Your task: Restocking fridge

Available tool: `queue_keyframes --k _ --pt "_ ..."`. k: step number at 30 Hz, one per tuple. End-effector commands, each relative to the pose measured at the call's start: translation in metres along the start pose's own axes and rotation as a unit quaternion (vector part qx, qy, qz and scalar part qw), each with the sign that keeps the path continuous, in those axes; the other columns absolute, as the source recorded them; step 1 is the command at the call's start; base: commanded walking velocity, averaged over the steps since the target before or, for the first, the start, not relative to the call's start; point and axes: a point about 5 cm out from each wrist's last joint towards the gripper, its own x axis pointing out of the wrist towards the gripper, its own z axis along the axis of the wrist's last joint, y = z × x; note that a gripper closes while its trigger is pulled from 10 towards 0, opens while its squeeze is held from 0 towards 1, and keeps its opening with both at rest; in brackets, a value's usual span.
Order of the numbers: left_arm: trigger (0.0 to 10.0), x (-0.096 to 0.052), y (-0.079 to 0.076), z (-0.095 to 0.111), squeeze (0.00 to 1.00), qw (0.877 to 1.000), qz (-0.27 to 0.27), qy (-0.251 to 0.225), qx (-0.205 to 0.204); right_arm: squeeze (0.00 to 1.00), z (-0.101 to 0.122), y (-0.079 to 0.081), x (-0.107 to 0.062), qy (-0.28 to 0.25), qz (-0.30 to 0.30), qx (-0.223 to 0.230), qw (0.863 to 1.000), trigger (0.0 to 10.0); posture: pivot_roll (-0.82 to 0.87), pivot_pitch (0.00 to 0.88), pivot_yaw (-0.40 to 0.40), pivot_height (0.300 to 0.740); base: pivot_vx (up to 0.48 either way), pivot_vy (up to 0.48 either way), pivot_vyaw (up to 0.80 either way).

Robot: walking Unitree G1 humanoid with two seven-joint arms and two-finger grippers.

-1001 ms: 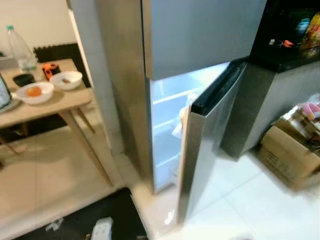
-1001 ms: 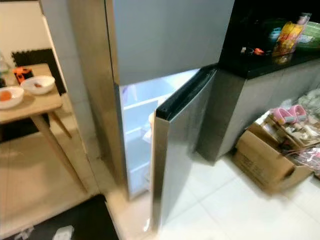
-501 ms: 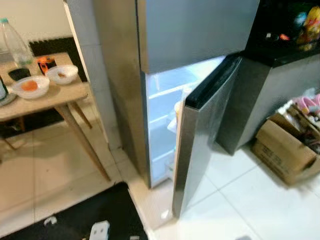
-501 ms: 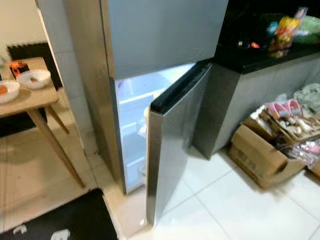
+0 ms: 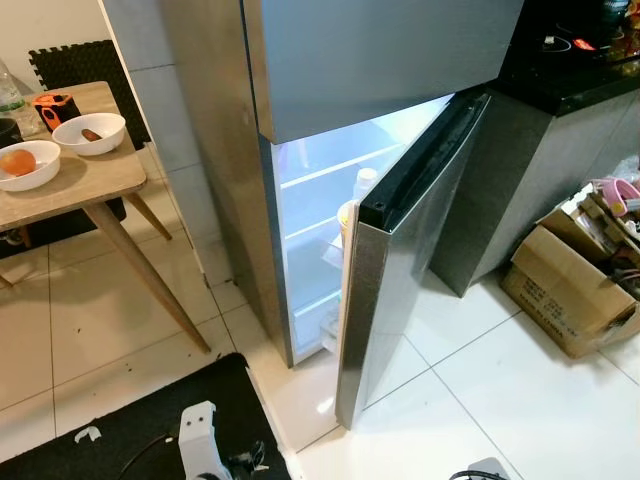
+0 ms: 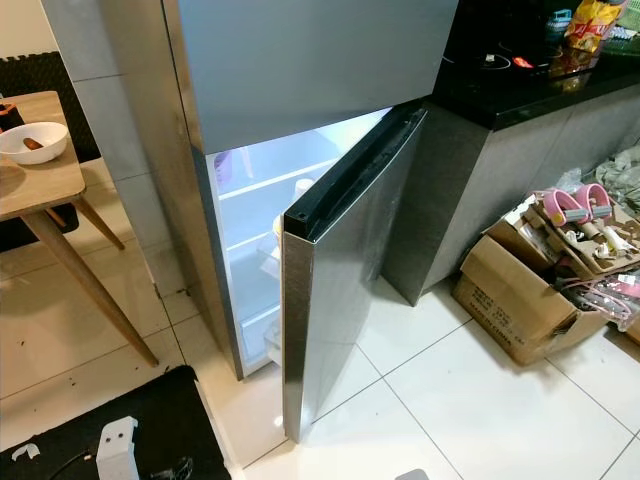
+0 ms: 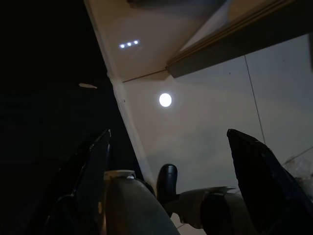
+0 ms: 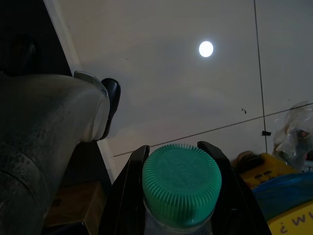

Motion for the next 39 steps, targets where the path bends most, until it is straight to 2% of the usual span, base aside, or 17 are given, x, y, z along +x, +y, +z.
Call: queue_keyframes --k 1,12,17,21,22,24,25,26,27,28,31,33,35,36,37,38,39 --pt "10.0 -0.003 0.001 -0.011 0.0 1.0 0.0 0.016 -0.005 0.0 -0.005 0.002 -0.001 0.007 0.003 0.002 1.0 10.0 -0.06 0.002 -0.015 0.74 0.0 -0.446 0.0" --pt "10.0 -0.003 0.002 -0.011 0.0 1.0 0.007 0.005 -0.009 0.0 -0.006 0.004 0.0 0.009 0.007 0.001 1.0 10.0 -0.06 0.007 -0.017 0.74 0.0 -0.111 0.0" --pt "10.0 0.004 -0.006 0.018 0.0 0.999 -0.014 -0.048 -0.012 0.0 -0.007 0.004 0.0 0.01 0.006 0.0 1.0 10.0 -0.06 0.008 -0.017 0.74 0.0 0.0 0.0" --pt "10.0 0.009 -0.013 0.061 0.0 0.992 -0.033 -0.122 -0.03 0.0 -0.008 0.003 -0.001 0.012 0.003 -0.001 1.0 10.0 -0.06 0.008 -0.015 0.74 0.0 0.0 0.0" --pt "10.0 0.009 -0.013 0.061 0.0 0.992 -0.033 -0.122 -0.03 0.0 -0.008 0.003 -0.001 0.012 0.003 -0.001 1.0 10.0 -0.06 0.008 -0.015 0.74 0.0 0.0 0.0" --pt "10.0 0.011 -0.019 0.09 0.0 0.983 -0.048 -0.17 -0.046 0.0 -0.009 0.002 -0.001 0.013 0.003 -0.002 1.0 10.0 -0.06 0.006 -0.015 0.74 0.0 0.0 0.0" --pt "10.0 0.011 -0.019 0.09 0.0 0.983 -0.048 -0.17 -0.046 0.0 -0.009 0.002 -0.001 0.013 0.003 -0.002 1.0 10.0 -0.06 0.006 -0.015 0.74 0.0 0.0 0.0" --pt "10.0 0.011 -0.024 0.104 0.0 0.977 -0.063 -0.193 -0.057 0.0 -0.009 0.002 -0.001 0.013 0.003 -0.002 1.0 10.0 -0.07 0.006 -0.014 0.74 0.0 0.0 0.0" --pt "7.1 0.011 -0.031 0.12 0.0 0.969 -0.089 -0.22 -0.074 0.0 -0.01 0.003 -0.001 0.013 0.004 -0.002 1.0 10.0 -0.07 0.006 -0.014 0.74 0.0 0.0 0.0" --pt "0.5 0.011 -0.038 0.132 0.0 0.961 -0.112 -0.239 -0.087 0.0 -0.01 0.003 -0.001 0.014 0.004 -0.002 1.0 10.0 -0.07 0.006 -0.014 0.74 0.0 0.0 0.0" --pt "0.0 0.011 -0.045 0.141 0.0 0.952 -0.137 -0.254 -0.098 0.0 -0.01 0.003 -0.001 0.014 0.005 -0.003 1.0 10.0 -0.07 0.006 -0.014 0.74 0.0 0.0 0.0" --pt "0.0 0.011 -0.066 0.16 0.0 0.933 -0.198 -0.281 -0.107 0.0 -0.01 0.003 -0.001 0.014 0.005 -0.004 1.0 10.0 -0.07 0.005 -0.014 0.74 0.0 0.0 0.0" --pt "0.0 0.011 -0.066 0.16 0.0 0.933 -0.198 -0.281 -0.107 0.0 -0.01 0.003 -0.001 0.014 0.005 -0.004 1.0 10.0 -0.07 0.005 -0.014 0.74 0.0 0.0 0.0" --pt "0.0 0.01 -0.078 0.173 0.0 0.918 -0.229 -0.299 -0.121 0.0 -0.01 0.003 -0.001 0.014 0.006 -0.005 1.0 10.0 -0.07 0.005 -0.013 0.74 0.0 0.0 0.0" --pt "0.0 0.01 -0.078 0.173 0.0 0.918 -0.229 -0.299 -0.121 0.0 -0.01 0.003 -0.001 0.014 0.006 -0.005 1.0 10.0 -0.07 0.005 -0.013 0.74 0.0 0.0 0.0" --pt "0.0 0.008 -0.089 0.187 0.0 0.902 -0.255 -0.32 -0.141 0.0 -0.01 0.004 -0.001 0.013 0.006 -0.005 1.0 10.0 -0.07 0.008 -0.014 0.74 0.0 0.0 0.0" --pt "0.0 0.008 -0.089 0.187 0.0 0.902 -0.255 -0.32 -0.141 0.0 -0.01 0.004 -0.001 0.013 0.006 -0.005 1.0 10.0 -0.07 0.008 -0.014 0.74 0.0 0.0 0.0"
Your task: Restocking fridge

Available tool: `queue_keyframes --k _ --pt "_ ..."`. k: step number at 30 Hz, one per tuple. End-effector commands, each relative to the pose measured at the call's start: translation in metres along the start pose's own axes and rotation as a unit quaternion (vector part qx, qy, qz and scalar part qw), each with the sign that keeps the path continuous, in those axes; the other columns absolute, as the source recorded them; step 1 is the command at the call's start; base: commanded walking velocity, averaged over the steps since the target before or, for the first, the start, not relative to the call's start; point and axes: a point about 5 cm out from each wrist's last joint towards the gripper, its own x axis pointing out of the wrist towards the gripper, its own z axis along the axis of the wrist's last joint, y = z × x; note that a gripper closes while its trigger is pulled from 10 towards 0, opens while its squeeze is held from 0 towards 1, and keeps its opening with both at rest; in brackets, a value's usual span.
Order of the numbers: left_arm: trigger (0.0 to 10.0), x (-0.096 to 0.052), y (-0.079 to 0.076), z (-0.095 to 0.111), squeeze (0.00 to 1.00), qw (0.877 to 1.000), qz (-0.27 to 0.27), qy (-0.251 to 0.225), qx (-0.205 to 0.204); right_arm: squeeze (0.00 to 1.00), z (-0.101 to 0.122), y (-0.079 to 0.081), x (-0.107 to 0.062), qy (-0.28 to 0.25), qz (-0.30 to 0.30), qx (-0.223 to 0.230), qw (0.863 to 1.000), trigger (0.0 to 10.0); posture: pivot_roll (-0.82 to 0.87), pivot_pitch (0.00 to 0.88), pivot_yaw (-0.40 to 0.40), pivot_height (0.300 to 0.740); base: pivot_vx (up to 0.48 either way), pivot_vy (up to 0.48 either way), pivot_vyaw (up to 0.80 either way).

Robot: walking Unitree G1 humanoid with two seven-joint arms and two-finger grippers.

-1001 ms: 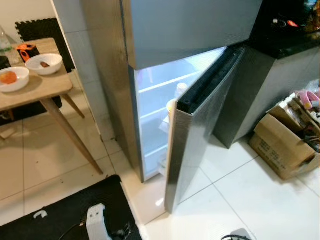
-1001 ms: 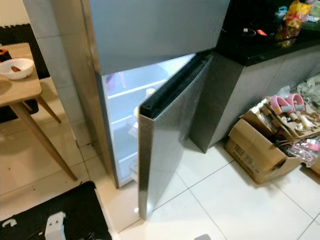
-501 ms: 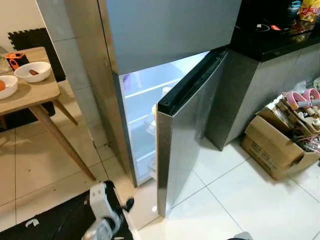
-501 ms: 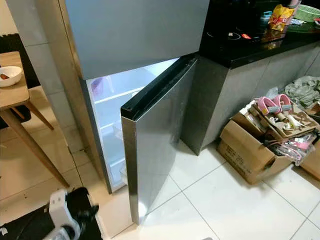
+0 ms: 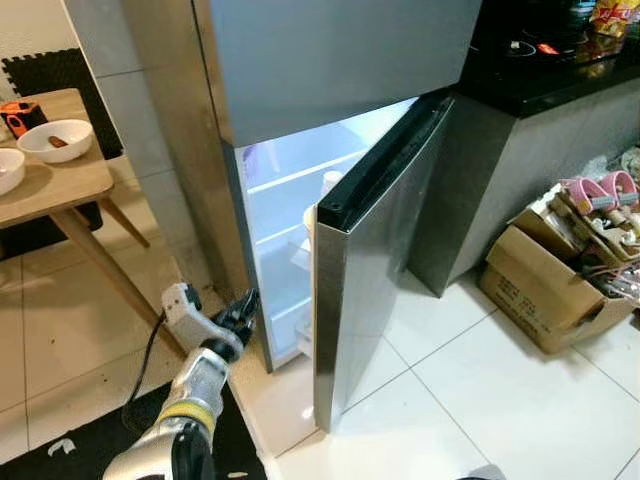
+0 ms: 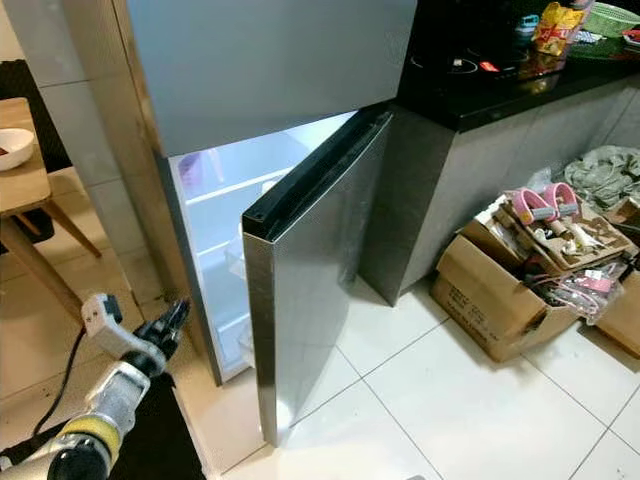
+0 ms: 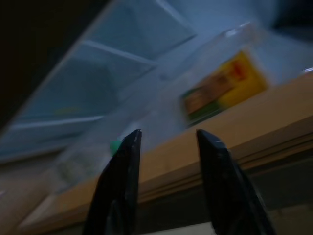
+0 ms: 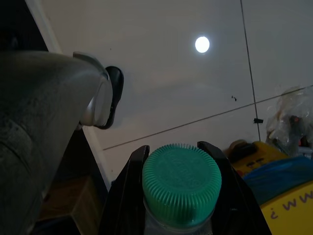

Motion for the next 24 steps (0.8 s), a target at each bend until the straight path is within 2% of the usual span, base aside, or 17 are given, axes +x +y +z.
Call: queue_keyframes --k 1,3,7,8,9,14,24 --pt "0.0 0.018 -0.02 0.011 0.0 0.998 -0.039 -0.038 -0.042 0.0 -0.003 0.001 0.0 0.005 0.002 -0.005 1.0 10.0 -0.08 0.012 -0.018 0.74 0.0 0.0 0.0" --pt "0.0 0.034 -0.04 0.021 0.0 0.993 -0.066 -0.064 -0.072 0.0 -0.003 0.001 0.0 0.005 0.002 -0.005 1.0 10.0 -0.09 0.016 -0.019 0.74 0.0 0.0 0.0" --pt "0.0 0.04 -0.048 0.021 0.0 0.993 -0.076 -0.059 -0.072 0.0 -0.004 0.001 -0.001 0.003 0.002 -0.001 1.0 10.0 -0.09 0.019 -0.016 0.74 0.0 0.0 0.0" --pt "1.0 0.042 -0.051 0.018 0.0 0.994 -0.076 -0.049 -0.063 0.0 -0.004 0.001 -0.001 0.002 0.003 0.004 1.0 10.0 -0.1 0.022 -0.014 0.74 0.0 0.0 0.0" --pt "10.0 0.043 -0.053 0.014 0.0 0.995 -0.077 -0.039 -0.055 0.0 -0.004 0.002 -0.001 -0.001 0.004 0.007 1.0 10.0 -0.1 0.024 -0.013 0.74 0.0 0.0 0.0" --pt "10.0 0.043 -0.056 0.006 0.0 0.995 -0.083 -0.021 -0.044 0.0 -0.007 0.004 -0.001 0.007 0.003 0.017 1.0 10.0 -0.1 0.026 -0.008 0.74 0.0 0.0 0.0" --pt "10.0 0.041 -0.057 -0.003 0.0 0.995 -0.09 -0.003 -0.034 0.0 -0.009 0.004 -0.001 0.011 0.002 0.023 1.0 10.0 -0.1 0.029 -0.008 0.74 0.0 0.0 -0.8"
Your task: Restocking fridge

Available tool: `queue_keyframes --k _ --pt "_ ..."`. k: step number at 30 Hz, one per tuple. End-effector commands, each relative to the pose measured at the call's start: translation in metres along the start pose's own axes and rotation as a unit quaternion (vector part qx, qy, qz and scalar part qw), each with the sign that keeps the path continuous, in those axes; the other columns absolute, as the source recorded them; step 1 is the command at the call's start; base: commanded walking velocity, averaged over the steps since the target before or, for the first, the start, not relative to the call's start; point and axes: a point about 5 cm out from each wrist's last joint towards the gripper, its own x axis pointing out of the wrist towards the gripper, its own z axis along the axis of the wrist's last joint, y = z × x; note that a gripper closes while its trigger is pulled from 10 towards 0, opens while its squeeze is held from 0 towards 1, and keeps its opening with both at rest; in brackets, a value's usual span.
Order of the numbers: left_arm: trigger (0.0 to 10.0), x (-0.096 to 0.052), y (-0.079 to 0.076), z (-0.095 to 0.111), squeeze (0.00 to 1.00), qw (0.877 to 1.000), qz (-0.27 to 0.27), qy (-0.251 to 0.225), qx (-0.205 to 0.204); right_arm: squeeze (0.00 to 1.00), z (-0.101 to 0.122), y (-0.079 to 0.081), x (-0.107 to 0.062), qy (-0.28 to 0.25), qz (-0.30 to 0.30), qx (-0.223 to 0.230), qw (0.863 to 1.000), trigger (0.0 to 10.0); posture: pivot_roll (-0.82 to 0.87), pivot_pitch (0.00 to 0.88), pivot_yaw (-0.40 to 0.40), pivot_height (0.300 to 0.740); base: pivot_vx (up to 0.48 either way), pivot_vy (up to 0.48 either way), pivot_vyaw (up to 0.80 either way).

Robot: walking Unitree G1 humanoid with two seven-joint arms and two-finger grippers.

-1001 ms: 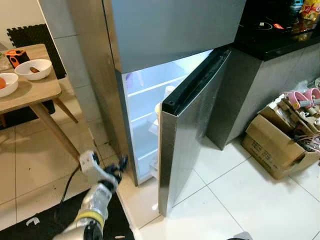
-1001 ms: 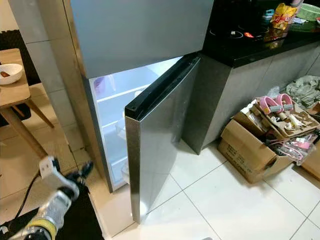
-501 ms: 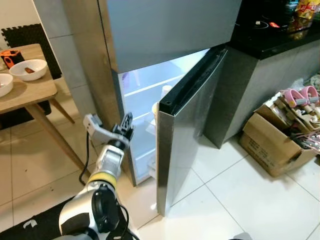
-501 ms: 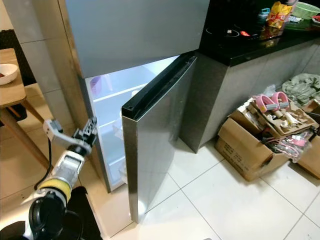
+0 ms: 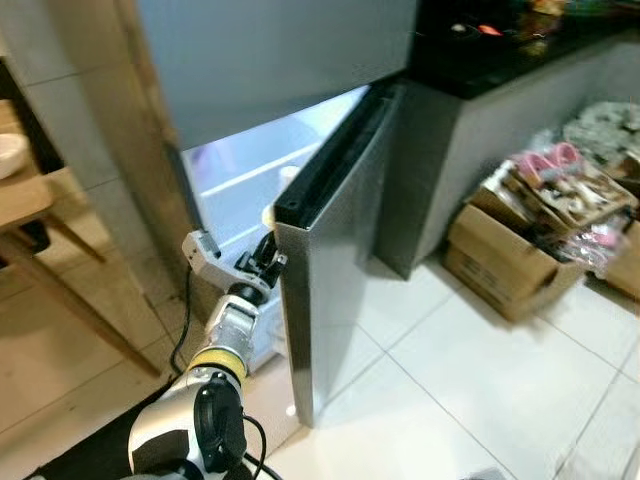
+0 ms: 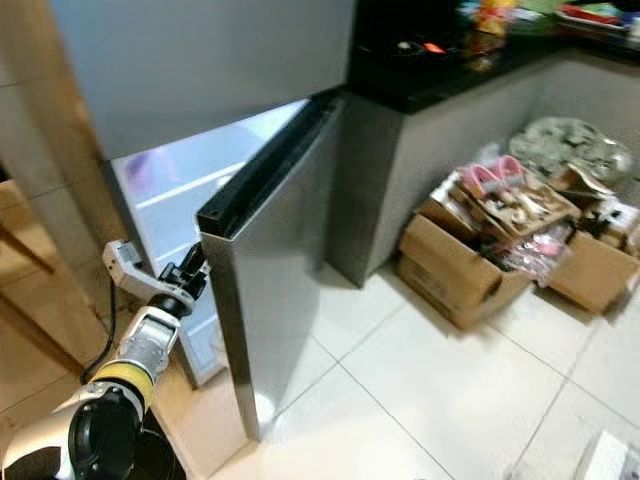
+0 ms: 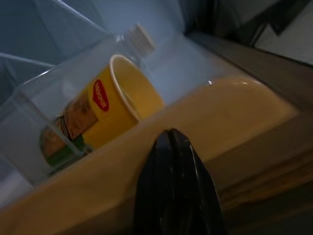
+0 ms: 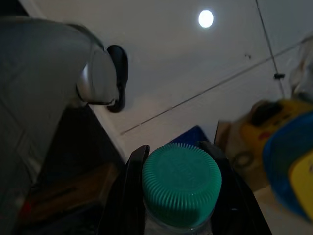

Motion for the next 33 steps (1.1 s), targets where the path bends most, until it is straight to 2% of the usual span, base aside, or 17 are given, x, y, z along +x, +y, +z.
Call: queue_keyframes --k 1,7,8,10,15,20,21,24,26,29,30,32,33 --pt "10.0 0.006 -0.01 -0.015 0.0 0.999 -0.019 0.042 0.003 0.0 0.0 0.001 0.0 0.001 0.0 0.003 1.0 10.0 -0.1 0.029 -0.008 0.74 0.0 0.0 -0.8" --pt "10.0 0.003 -0.013 -0.027 0.0 0.998 -0.034 0.06 0.0 0.0 -0.003 -0.001 0.0 0.008 -0.004 0.003 1.0 10.0 -0.1 0.026 -0.008 0.74 0.0 0.0 -0.8" --pt "10.0 0.001 -0.015 -0.039 0.0 0.996 -0.044 0.078 -0.003 0.0 -0.004 -0.002 -0.001 0.012 -0.007 0.003 1.0 10.0 -0.09 0.025 -0.009 0.74 0.0 0.0 -0.8" --pt "10.0 0.0 -0.016 -0.043 0.0 0.995 -0.048 0.085 -0.004 0.0 -0.005 -0.002 -0.001 0.014 -0.008 0.003 1.0 10.0 -0.09 0.025 -0.009 0.74 0.0 0.0 -0.8" --pt "10.0 -0.018 -0.022 -0.087 0.0 0.985 -0.072 0.154 -0.037 0.0 -0.005 -0.003 -0.001 0.016 -0.012 -0.001 1.0 10.0 -0.1 0.023 -0.008 0.74 0.0 0.0 -0.8" --pt "10.0 -0.031 -0.037 -0.118 0.0 0.965 -0.135 0.217 -0.053 0.0 -0.004 -0.004 -0.001 0.011 -0.016 -0.004 1.0 10.0 -0.1 0.023 -0.008 0.74 0.0 0.0 -0.8" --pt "10.0 -0.031 -0.037 -0.118 0.0 0.965 -0.135 0.217 -0.053 0.0 -0.004 -0.004 -0.001 0.011 -0.016 -0.004 1.0 10.0 -0.1 0.023 -0.008 0.74 0.0 0.0 -0.8" --pt "10.0 -0.037 -0.043 -0.129 0.0 0.952 -0.172 0.247 -0.055 0.0 -0.003 -0.003 -0.001 0.004 -0.016 0.003 1.0 10.0 -0.09 0.027 -0.007 0.74 0.0 0.0 0.0" --pt "10.0 -0.038 -0.043 -0.13 0.0 0.951 -0.175 0.251 -0.055 0.0 -0.003 -0.003 -0.001 0.003 -0.016 0.004 1.0 10.0 -0.09 0.026 -0.006 0.74 0.0 0.0 0.0" --pt "10.0 -0.041 -0.04 -0.129 0.0 0.951 -0.169 0.253 -0.051 0.0 -0.003 -0.003 -0.001 0.004 -0.015 0.002 1.0 10.0 -0.09 0.026 -0.006 0.74 0.0 0.0 0.0" --pt "10.0 -0.043 -0.034 -0.126 0.0 0.954 -0.154 0.252 -0.045 0.0 -0.003 -0.003 -0.001 0.004 -0.014 0.003 1.0 10.0 -0.09 0.024 -0.006 0.74 0.0 0.0 0.0" --pt "10.0 -0.043 -0.034 -0.126 0.0 0.954 -0.154 0.252 -0.045 0.0 -0.003 -0.003 -0.001 0.004 -0.014 0.003 1.0 10.0 -0.09 0.024 -0.006 0.74 0.0 0.0 0.0" --pt "10.0 -0.046 -0.026 -0.122 0.0 0.958 -0.135 0.251 -0.038 0.0 -0.003 -0.002 -0.001 0.004 -0.013 0.003 1.0 10.0 -0.09 0.022 -0.007 0.74 0.0 0.0 0.0"
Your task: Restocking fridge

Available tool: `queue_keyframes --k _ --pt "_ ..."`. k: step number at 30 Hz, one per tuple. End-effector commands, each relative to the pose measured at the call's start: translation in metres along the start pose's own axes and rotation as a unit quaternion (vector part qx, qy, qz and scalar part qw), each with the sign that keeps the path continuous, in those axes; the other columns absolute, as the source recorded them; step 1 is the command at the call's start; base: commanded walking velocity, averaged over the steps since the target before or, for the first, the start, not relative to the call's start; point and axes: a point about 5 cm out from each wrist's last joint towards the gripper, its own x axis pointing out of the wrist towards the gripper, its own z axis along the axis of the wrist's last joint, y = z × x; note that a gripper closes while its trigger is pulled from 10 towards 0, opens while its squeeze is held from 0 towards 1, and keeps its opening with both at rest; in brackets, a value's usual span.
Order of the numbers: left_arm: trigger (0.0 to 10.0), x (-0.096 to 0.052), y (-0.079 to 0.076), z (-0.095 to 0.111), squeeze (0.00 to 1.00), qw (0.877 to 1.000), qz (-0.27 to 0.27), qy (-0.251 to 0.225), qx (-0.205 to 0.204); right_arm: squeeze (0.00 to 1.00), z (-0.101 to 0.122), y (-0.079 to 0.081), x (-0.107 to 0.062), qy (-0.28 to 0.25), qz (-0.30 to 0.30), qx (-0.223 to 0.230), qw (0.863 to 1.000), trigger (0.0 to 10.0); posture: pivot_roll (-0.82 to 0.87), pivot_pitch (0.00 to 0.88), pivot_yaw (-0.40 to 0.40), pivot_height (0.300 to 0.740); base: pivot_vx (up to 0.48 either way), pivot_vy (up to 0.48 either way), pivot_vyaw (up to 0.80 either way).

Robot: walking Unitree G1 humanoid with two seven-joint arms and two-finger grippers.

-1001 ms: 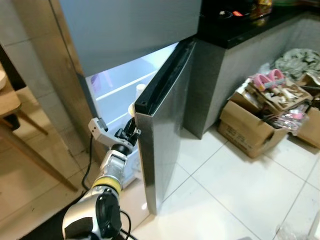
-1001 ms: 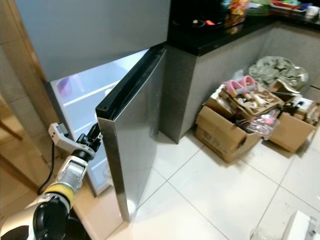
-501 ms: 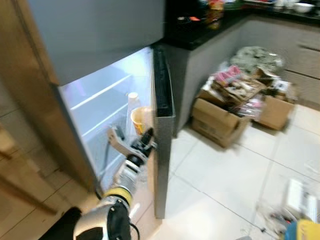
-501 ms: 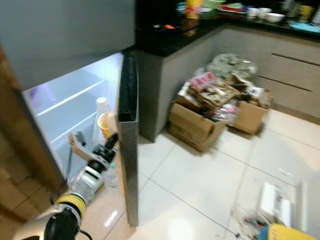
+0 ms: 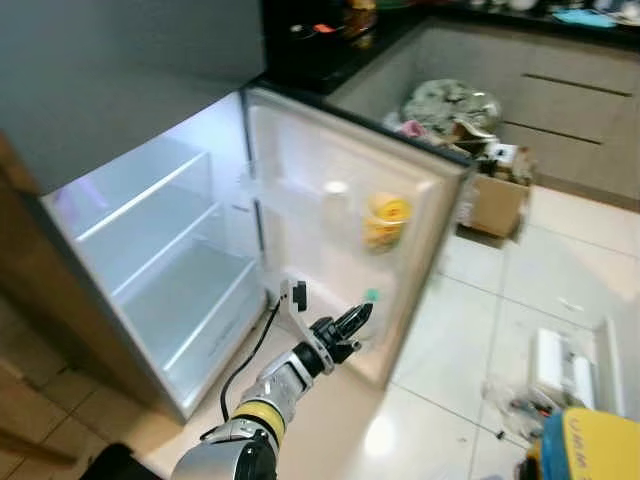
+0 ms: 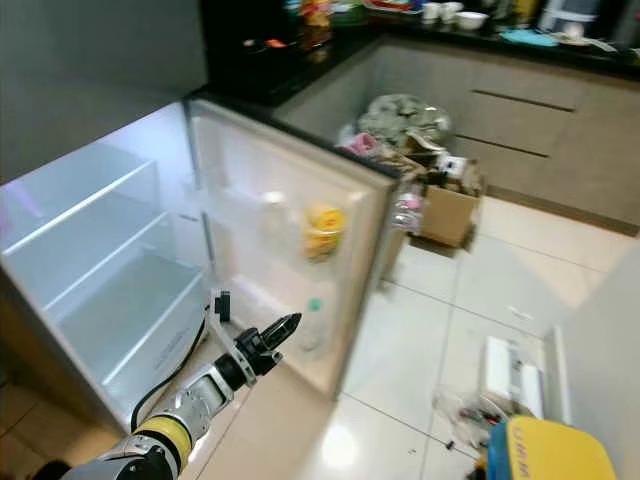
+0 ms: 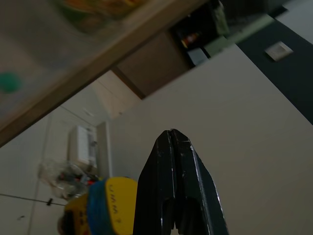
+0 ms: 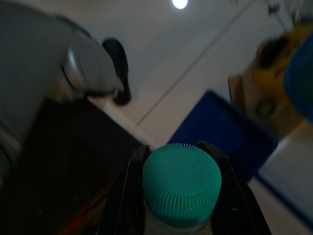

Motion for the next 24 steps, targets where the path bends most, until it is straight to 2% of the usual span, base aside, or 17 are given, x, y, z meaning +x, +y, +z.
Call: queue_keyframes --k 1,3,4,5,7,8,10,11,12,13,16,17,18,19,21,22,24 --pt "10.0 -0.01 0.008 -0.008 0.0 0.999 0.036 0.011 0.002 0.0 -0.008 0.0 -0.001 0.01 0.001 0.004 1.0 10.0 -0.09 0.022 -0.007 0.74 0.0 0.0 0.0" --pt "10.0 -0.034 0.025 -0.009 0.0 0.994 0.103 0.023 0.022 0.0 -0.007 0.001 -0.001 0.004 0.004 0.004 1.0 10.0 -0.09 0.015 -0.007 0.74 0.0 0.0 0.0" --pt "10.0 -0.034 0.025 -0.009 0.0 0.994 0.103 0.023 0.022 0.0 -0.007 0.001 -0.001 0.004 0.004 0.004 1.0 10.0 -0.09 0.015 -0.007 0.74 0.0 0.0 0.0" --pt "10.0 -0.058 0.041 -0.012 0.0 0.982 0.181 0.033 0.041 0.0 -0.005 0.001 -0.001 -0.004 0.005 0.003 1.0 10.0 -0.09 0.014 -0.007 0.74 0.0 0.0 0.0" --pt "10.0 -0.064 0.045 -0.012 0.0 0.978 0.202 0.035 0.045 0.0 -0.004 0.0 -0.001 -0.007 0.005 0.002 1.0 10.0 -0.09 0.014 -0.007 0.74 0.0 0.0 0.0" --pt "10.0 -0.074 0.05 -0.014 0.0 0.971 0.229 0.039 0.049 0.0 -0.002 0.0 -0.001 -0.011 0.005 0.001 1.0 10.0 -0.09 0.01 -0.008 0.74 0.0 0.0 0.0" --pt "10.0 -0.106 0.064 -0.02 0.0 0.946 0.315 0.056 0.058 0.0 0.001 -0.001 -0.001 -0.021 0.005 0.002 1.0 10.0 -0.09 0.01 -0.01 0.74 0.0 0.0 0.0" --pt "10.0 -0.106 0.064 -0.02 0.0 0.946 0.315 0.056 0.058 0.0 0.001 -0.001 -0.001 -0.021 0.005 0.002 1.0 10.0 -0.09 0.01 -0.01 0.74 0.0 0.0 0.0" --pt "10.0 -0.127 0.071 -0.026 0.0 0.926 0.366 0.067 0.055 0.0 0.004 -0.002 -0.001 -0.027 0.006 0.007 1.0 10.0 -0.09 0.011 -0.011 0.74 0.0 0.0 0.0" --pt "10.0 -0.127 0.071 -0.026 0.0 0.926 0.366 0.067 0.055 0.0 0.004 -0.002 -0.001 -0.027 0.006 0.007 1.0 10.0 -0.09 0.011 -0.011 0.74 0.0 0.0 0.0" --pt "10.0 -0.179 0.08 -0.049 0.0 0.87 0.476 0.119 0.048 0.0 0.01 -0.002 0.0 -0.037 0.012 0.011 0.999 10.0 -0.08 0.012 -0.012 0.74 0.0 0.0 0.0" --pt "10.0 -0.179 0.08 -0.049 0.0 0.87 0.476 0.119 0.048 0.0 0.01 -0.002 0.0 -0.037 0.012 0.011 0.999 10.0 -0.08 0.012 -0.012 0.74 0.0 0.0 0.0" --pt "10.0 -0.191 0.081 -0.057 0.0 0.857 0.496 0.134 0.044 0.0 0.011 -0.001 0.0 -0.038 0.014 0.011 0.999 10.0 -0.08 0.012 -0.012 0.74 0.0 0.0 0.0" --pt "10.0 -0.191 0.081 -0.057 0.0 0.857 0.496 0.134 0.044 0.0 0.011 -0.001 0.0 -0.038 0.014 0.011 0.999 10.0 -0.08 0.012 -0.012 0.74 0.0 0.0 0.0" --pt "10.0 -0.215 0.079 -0.074 0.0 0.832 0.529 0.167 0.033 0.0 0.012 0.001 0.001 -0.038 0.017 0.011 0.999 10.0 -0.08 0.014 -0.007 0.74 0.0 0.0 0.0" --pt "10.0 -0.221 0.077 -0.081 0.0 0.824 0.536 0.181 0.034 0.0 0.013 0.001 0.001 -0.039 0.018 0.011 0.999 10.0 -0.08 0.015 -0.006 0.74 0.0 0.0 0.0" --pt "10.0 -0.225 0.076 -0.085 0.0 0.819 0.541 0.189 0.037 0.0 0.013 0.001 0.001 -0.039 0.018 0.012 0.999 10.0 -0.08 0.016 -0.006 0.74 0.0 0.0 0.0"
